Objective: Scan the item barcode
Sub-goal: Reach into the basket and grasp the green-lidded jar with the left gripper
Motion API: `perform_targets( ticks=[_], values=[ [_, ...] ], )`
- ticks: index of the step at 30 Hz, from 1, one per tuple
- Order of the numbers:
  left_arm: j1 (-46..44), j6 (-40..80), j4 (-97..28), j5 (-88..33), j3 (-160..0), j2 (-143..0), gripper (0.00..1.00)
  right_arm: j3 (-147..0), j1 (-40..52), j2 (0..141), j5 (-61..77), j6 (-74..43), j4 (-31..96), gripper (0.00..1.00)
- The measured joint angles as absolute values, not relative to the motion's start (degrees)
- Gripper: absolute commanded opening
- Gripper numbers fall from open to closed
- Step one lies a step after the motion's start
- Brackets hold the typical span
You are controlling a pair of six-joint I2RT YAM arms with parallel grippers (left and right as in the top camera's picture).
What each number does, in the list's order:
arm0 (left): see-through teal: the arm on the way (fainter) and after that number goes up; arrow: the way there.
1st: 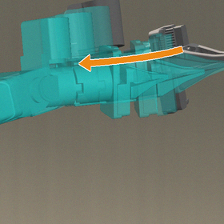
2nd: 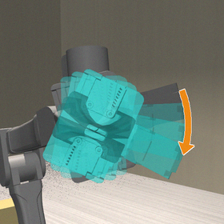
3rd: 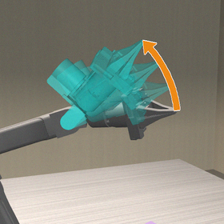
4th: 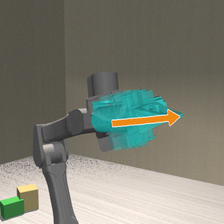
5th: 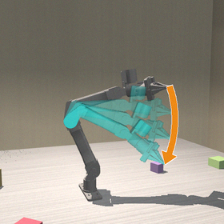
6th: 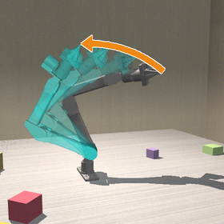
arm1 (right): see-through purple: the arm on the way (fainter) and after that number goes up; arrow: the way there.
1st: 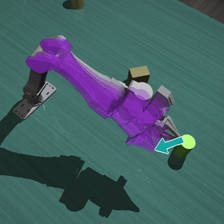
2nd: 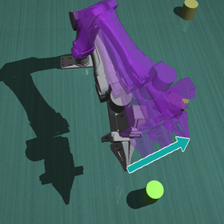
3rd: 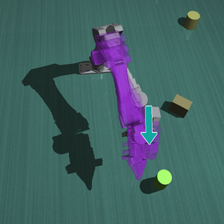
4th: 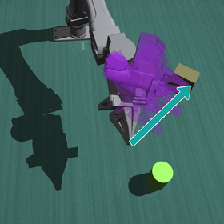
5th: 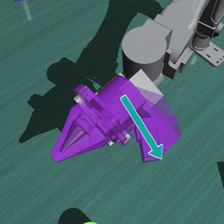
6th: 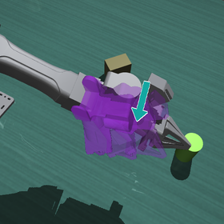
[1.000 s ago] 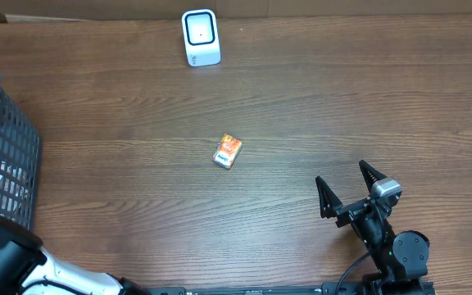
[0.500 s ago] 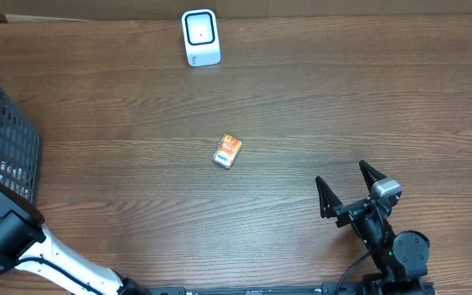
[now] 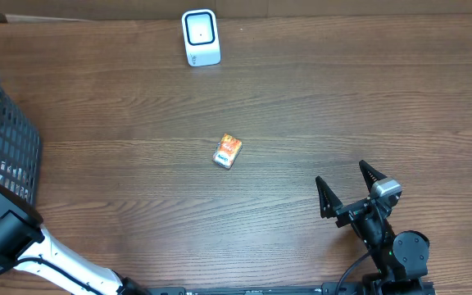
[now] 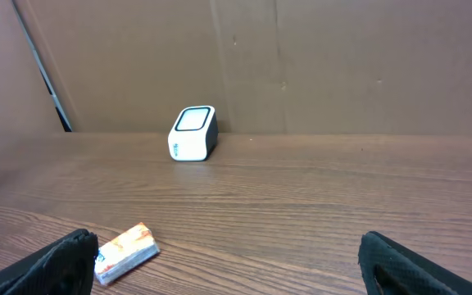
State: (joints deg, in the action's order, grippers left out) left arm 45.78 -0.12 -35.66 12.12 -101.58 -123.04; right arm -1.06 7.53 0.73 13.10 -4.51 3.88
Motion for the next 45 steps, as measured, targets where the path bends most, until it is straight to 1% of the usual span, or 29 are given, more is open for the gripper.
perform_targets(
  ticks=[1, 2, 4, 10, 17, 28, 33, 38, 45],
  values=[
    [45.8, 0.1, -35.5, 12.0, -101.5, -123.0, 0.78, -1.1, 7.5, 0.7, 13.1, -4.6, 3.9, 1.0],
    [45.8, 0.4, -35.4, 11.9, -101.5, -123.0, 0.74, -1.1, 7.5, 0.7, 13.1, -4.5, 3.9, 1.0],
    [45.8, 0.9, -35.3, 11.6, -101.4, -123.2, 0.69, -1.1, 7.5, 0.7, 13.1, -4.5, 3.9, 1.0],
    [45.8, 2.7, -35.4, 11.2, -101.3, -123.9, 0.47, -1.1, 7.5, 0.7, 13.1, -4.5, 3.9, 1.0],
    [45.8, 3.4, -35.3, 11.1, -101.3, -123.9, 0.38, -1.1, 7.5, 0.7, 13.1, -4.5, 3.9, 1.0],
    [45.8, 4.8, -35.7, 10.6, -101.2, -123.5, 0.36, -1.1, 7.5, 0.7, 13.1, -4.5, 3.9, 1.0],
    [45.8, 6.2, -36.3, 9.4, -100.3, -121.3, 0.36, -1.1, 7.5, 0.7, 13.1, -4.5, 3.9, 1.0],
    [45.8, 7.5, -36.6, 8.2, -99.8, -113.8, 0.36, -1.1, 7.5, 0.7, 13.1, -4.5, 3.9, 1.0],
    [45.8, 8.6, -37.6, 6.8, -99.8, -97.4, 0.37, -1.1, 7.5, 0.7, 13.1, -4.5, 3.9, 1.0]
  ],
)
